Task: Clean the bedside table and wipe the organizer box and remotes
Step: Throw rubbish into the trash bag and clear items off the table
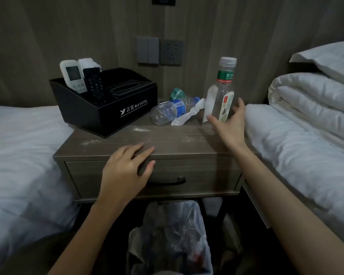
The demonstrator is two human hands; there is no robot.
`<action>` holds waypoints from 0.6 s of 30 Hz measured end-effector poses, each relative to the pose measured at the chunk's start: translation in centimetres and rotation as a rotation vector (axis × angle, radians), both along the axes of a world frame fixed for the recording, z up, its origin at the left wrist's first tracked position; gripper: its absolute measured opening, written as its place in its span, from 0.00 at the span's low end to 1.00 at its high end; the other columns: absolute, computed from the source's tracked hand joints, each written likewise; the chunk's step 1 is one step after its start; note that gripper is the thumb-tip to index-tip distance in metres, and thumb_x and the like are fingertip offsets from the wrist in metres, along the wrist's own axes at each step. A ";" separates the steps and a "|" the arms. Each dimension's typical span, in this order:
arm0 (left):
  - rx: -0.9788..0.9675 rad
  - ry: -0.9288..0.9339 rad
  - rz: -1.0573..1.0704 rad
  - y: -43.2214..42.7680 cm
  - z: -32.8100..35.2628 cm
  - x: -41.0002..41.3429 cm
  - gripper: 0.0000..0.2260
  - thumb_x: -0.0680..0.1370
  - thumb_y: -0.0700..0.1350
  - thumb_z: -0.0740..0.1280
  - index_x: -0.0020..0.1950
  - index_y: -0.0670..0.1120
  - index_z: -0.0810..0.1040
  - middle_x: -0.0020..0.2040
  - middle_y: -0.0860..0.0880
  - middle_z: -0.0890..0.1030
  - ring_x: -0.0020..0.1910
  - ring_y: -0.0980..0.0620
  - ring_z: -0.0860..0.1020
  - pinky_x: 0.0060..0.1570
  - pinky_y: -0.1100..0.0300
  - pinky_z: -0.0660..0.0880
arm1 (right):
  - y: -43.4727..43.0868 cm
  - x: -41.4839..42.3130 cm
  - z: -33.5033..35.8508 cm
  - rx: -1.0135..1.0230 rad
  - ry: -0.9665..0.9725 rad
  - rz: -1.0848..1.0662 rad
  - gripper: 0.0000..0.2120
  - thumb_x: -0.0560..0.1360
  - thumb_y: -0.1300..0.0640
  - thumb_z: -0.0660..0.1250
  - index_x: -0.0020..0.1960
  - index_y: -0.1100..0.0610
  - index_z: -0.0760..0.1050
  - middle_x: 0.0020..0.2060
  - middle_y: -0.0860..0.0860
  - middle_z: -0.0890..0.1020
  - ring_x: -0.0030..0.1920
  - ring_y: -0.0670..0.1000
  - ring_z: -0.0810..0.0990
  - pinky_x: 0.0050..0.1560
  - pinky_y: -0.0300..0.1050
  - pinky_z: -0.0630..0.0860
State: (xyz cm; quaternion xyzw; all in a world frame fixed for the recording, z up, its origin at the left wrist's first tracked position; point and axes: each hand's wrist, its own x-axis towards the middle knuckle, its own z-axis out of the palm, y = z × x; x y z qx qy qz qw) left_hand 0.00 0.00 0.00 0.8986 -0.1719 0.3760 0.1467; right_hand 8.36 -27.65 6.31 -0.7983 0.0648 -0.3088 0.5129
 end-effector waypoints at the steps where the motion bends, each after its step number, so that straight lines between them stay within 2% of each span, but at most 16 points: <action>1: 0.002 -0.013 -0.021 0.1 0.0 0.0 0.15 0.78 0.53 0.65 0.61 0.51 0.82 0.59 0.48 0.81 0.54 0.48 0.79 0.55 0.52 0.76 | 0.0 0.4 0.1 -0.005 -0.009 0.005 0.52 0.65 0.50 0.77 0.78 0.51 0.47 0.73 0.52 0.65 0.72 0.56 0.65 0.72 0.59 0.64; 4: 0.021 -0.036 0.012 0.0 0.1 0.0 0.15 0.78 0.54 0.64 0.61 0.52 0.81 0.59 0.48 0.81 0.54 0.48 0.79 0.54 0.51 0.76 | 0.0 1.5 0.2 -0.013 -0.009 0.003 0.51 0.66 0.52 0.77 0.77 0.49 0.47 0.73 0.53 0.66 0.72 0.55 0.66 0.71 0.58 0.65; 7: 0.014 -0.045 0.055 -0.3 0.4 0.3 0.16 0.78 0.55 0.63 0.59 0.51 0.82 0.56 0.49 0.82 0.51 0.47 0.79 0.51 0.51 0.74 | -0.5 2.3 -0.3 0.018 -0.006 -0.017 0.48 0.67 0.54 0.77 0.77 0.52 0.50 0.70 0.55 0.68 0.68 0.54 0.70 0.69 0.57 0.69; 9: 0.011 -0.037 0.081 -0.6 0.8 0.7 0.18 0.78 0.56 0.62 0.61 0.49 0.81 0.54 0.49 0.82 0.51 0.46 0.78 0.50 0.52 0.73 | -1.0 2.7 -0.3 0.024 0.025 -0.019 0.46 0.67 0.53 0.77 0.76 0.55 0.54 0.68 0.55 0.70 0.65 0.53 0.72 0.66 0.55 0.72; 12: -0.045 0.019 0.055 -1.6 2.2 1.1 0.20 0.77 0.58 0.61 0.64 0.50 0.78 0.56 0.50 0.80 0.54 0.47 0.77 0.53 0.52 0.72 | -1.6 3.0 -0.5 -0.027 0.025 0.012 0.39 0.67 0.51 0.76 0.72 0.55 0.62 0.65 0.54 0.72 0.65 0.52 0.72 0.64 0.55 0.74; 15: -0.142 0.236 0.009 -3.7 5.0 2.4 0.21 0.78 0.60 0.61 0.71 0.56 0.70 0.63 0.55 0.75 0.62 0.53 0.71 0.58 0.56 0.68 | -2.1 2.7 -0.6 -0.034 0.011 0.025 0.36 0.66 0.50 0.77 0.69 0.54 0.65 0.64 0.52 0.74 0.64 0.52 0.73 0.63 0.53 0.75; 18: -0.129 0.320 -0.070 -6.8 7.1 5.6 0.27 0.78 0.59 0.62 0.76 0.58 0.60 0.68 0.54 0.71 0.67 0.53 0.68 0.61 0.54 0.69 | -2.8 2.1 -0.5 -0.014 0.000 0.033 0.35 0.66 0.52 0.78 0.68 0.55 0.66 0.63 0.52 0.74 0.62 0.50 0.74 0.62 0.50 0.75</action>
